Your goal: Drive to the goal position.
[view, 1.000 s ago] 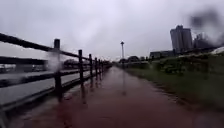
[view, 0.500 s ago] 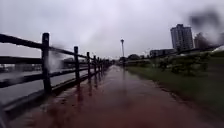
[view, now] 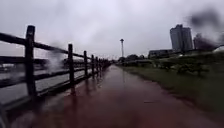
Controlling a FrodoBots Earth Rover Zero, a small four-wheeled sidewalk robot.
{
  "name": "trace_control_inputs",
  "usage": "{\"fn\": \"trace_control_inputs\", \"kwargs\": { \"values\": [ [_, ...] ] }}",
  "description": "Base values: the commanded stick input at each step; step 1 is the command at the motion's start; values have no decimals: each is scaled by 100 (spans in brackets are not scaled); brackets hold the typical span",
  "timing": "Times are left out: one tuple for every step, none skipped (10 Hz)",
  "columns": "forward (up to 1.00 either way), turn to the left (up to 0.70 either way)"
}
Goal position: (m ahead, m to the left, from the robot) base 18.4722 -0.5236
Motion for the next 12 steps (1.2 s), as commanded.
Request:
{"fn": "trace_control_inputs", "kwargs": {
  "values": [
    [100,1],
    [100,1],
    [100,1],
    [100,1],
    [100,1],
    [100,1],
    [100,1],
    [100,1],
    [100,1],
    [100,8],
    [100,39],
    [100,20]
  ]
}}
